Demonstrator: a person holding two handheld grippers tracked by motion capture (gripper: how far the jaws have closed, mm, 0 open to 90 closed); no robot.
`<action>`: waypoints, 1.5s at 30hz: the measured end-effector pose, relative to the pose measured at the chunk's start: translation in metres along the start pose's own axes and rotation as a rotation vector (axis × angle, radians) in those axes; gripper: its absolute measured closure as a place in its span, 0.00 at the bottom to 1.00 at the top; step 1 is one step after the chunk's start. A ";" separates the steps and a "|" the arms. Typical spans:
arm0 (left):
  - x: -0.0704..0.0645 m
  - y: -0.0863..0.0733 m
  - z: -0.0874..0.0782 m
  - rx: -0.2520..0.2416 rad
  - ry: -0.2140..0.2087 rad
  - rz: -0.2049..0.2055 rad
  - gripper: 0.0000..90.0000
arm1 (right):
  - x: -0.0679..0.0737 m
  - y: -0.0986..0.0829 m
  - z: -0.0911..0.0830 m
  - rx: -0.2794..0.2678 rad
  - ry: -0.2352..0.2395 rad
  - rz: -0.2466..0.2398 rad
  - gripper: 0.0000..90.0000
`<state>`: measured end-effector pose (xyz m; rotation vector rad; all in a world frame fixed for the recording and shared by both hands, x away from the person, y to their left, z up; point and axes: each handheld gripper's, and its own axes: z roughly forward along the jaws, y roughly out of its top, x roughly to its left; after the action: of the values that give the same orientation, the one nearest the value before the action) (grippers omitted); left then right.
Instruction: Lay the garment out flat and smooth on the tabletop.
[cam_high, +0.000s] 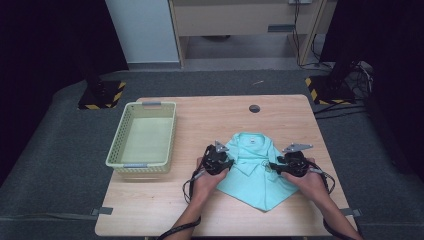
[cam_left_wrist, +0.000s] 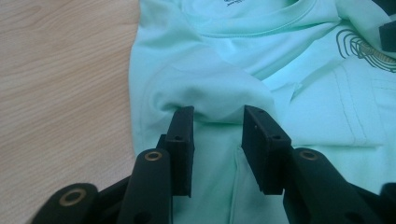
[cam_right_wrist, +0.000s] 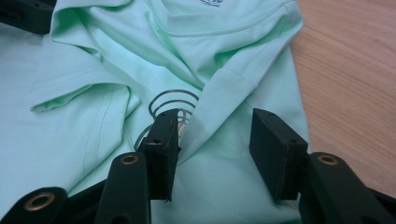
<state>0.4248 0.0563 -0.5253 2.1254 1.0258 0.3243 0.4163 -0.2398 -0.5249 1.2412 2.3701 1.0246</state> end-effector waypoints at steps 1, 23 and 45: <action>-0.001 -0.002 -0.001 -0.001 -0.002 -0.006 0.71 | 0.002 -0.001 -0.001 0.000 0.001 -0.003 0.58; -0.024 0.001 -0.032 -0.042 -0.004 0.018 0.67 | 0.030 -0.007 -0.045 -0.017 0.031 -0.041 0.82; -0.038 0.004 -0.008 0.015 0.070 0.022 0.67 | 0.059 -0.019 -0.029 0.084 -0.013 -0.065 0.62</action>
<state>0.3983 0.0298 -0.5141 2.1532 1.0481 0.4054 0.3543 -0.2132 -0.5127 1.1872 2.4494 0.9026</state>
